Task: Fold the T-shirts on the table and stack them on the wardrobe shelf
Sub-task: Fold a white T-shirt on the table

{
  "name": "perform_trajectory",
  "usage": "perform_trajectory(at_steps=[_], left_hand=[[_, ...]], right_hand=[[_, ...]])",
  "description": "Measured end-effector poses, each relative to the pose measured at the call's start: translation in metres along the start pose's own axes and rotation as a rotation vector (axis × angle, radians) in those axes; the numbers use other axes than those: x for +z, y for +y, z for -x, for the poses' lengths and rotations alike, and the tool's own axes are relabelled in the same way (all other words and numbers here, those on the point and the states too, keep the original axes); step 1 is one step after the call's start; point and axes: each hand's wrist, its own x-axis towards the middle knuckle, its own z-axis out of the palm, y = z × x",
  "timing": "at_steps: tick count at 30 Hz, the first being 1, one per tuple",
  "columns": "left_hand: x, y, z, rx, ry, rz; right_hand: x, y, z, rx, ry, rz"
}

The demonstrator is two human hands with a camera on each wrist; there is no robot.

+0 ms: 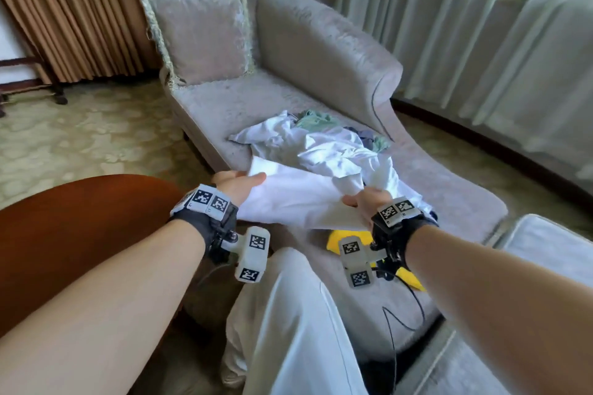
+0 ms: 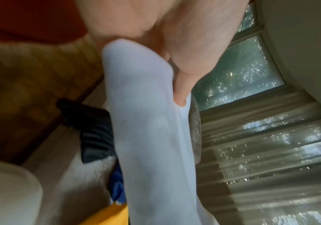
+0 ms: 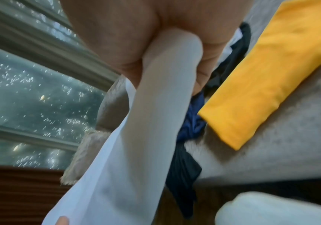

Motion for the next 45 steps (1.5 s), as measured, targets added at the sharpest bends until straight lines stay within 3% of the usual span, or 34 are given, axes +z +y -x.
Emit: perform_trajectory(at_steps=[4,10,14,20,24,29,34,38,41,45], left_hand=[[0.079,0.014,0.013,0.028,-0.102,0.084],[0.167,-0.001,0.002,0.039,-0.246,-0.015],[0.199,-0.024,-0.012,0.019,-0.248,-0.099],[0.223,-0.055,-0.04,-0.021,-0.181,-0.2],[0.228,-0.071,-0.052,0.009,-0.24,-0.349],[0.229,-0.062,-0.061,0.005,-0.263,-0.444],[0.219,-0.024,-0.08,0.073,-0.118,-0.242],[0.22,-0.007,-0.093,0.121,-0.274,-0.219],[0.229,-0.007,-0.1,0.094,-0.381,-0.215],[0.23,-0.01,-0.11,0.184,-0.272,-0.247]], right_hand=[[-0.062,0.04,-0.018,0.062,0.113,-0.054],[-0.113,0.1,-0.031,0.279,0.312,-0.244],[-0.118,0.128,-0.048,0.368,0.33,-0.261],[-0.106,0.153,-0.081,0.374,0.308,-0.157],[-0.093,0.159,-0.094,0.442,0.284,-0.033],[-0.092,0.145,-0.107,0.468,0.262,0.12],[-0.09,0.102,-0.145,0.417,0.385,0.283],[-0.083,0.059,-0.17,0.26,0.24,0.459],[-0.063,0.045,-0.186,0.169,0.054,0.556],[-0.048,0.035,-0.191,0.1,-0.008,0.582]])
